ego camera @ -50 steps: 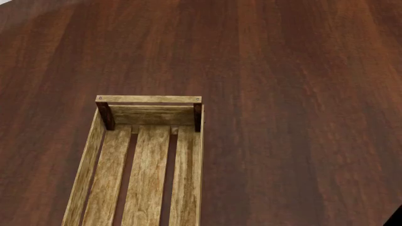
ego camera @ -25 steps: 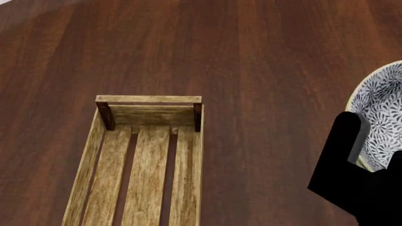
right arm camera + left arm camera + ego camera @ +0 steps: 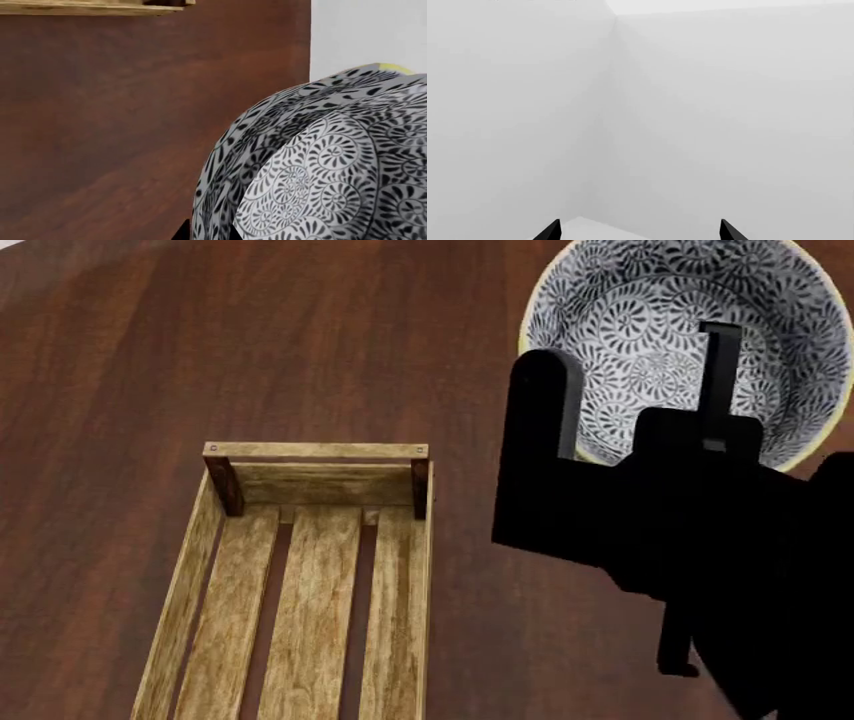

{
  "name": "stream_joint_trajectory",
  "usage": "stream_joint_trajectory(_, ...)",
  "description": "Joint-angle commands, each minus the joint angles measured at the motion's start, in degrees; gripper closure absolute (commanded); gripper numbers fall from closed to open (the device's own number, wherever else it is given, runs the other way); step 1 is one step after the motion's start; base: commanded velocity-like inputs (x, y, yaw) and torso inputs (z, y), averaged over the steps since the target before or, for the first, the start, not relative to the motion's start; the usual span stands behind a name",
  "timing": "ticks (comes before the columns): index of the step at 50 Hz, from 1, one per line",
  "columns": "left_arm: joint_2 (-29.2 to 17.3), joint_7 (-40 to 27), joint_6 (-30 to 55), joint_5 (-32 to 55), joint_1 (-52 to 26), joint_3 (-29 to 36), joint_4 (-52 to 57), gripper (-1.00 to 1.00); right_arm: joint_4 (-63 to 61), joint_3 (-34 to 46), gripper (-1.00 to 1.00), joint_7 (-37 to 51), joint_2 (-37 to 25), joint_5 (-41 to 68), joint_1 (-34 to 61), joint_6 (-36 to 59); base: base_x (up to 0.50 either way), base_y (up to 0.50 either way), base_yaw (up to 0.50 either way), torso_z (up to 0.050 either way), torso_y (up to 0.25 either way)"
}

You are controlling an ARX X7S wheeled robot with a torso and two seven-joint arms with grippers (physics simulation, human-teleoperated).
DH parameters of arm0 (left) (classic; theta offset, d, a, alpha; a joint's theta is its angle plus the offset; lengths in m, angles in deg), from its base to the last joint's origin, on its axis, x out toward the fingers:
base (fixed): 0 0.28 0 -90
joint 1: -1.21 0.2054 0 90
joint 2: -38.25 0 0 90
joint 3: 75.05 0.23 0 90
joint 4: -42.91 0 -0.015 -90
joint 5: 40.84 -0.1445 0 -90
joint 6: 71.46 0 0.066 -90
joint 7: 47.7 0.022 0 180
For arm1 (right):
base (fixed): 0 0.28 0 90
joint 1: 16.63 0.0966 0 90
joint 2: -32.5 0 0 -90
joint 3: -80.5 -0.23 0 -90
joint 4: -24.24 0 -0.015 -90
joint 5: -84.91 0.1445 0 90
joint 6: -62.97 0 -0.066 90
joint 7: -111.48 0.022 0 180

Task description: Stack the left bowl on the right bowl and place them in the tray.

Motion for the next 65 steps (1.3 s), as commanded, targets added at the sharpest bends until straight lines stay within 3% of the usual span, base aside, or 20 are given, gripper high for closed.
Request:
stream_joint_trajectory(1, 0.0, 0.0, 0.6, 1.2, -0.6, -1.2, 0.3, -1.0, 6.3, -2.0, 1.0, -7.3, 6.7, -10.2, 1.4, -9.8, 0.0, 0.0, 0.0, 0.0, 0.0)
stream_joint_trajectory(23, 0.0, 0.0, 0.7, 2.0, -0.6, -2.6, 0.3, -1.0, 14.7, -9.6, 1.0, -11.6, 16.0, -11.0, -1.1, -19.4, 0.0, 0.0, 0.0, 0.0, 0.001)
stream_joint_trajectory(42, 0.0, 0.0, 1.1, 2.5, -0.4, -3.5, 0.4, -1.0, 16.4, -10.3, 1.0, -15.7, 23.4, -10.8, -4.5, -21.7, 0.0, 0.0, 0.0, 0.001, 0.001)
stream_joint_trajectory(65, 0.0, 0.0, -1.1, 0.7, 1.7, -2.6, -1.3, -1.0, 17.1, -9.6, 1.0, -18.7, 27.7, -8.9, -9.4, -21.2, 0.0, 0.0, 0.0, 0.0, 0.001)
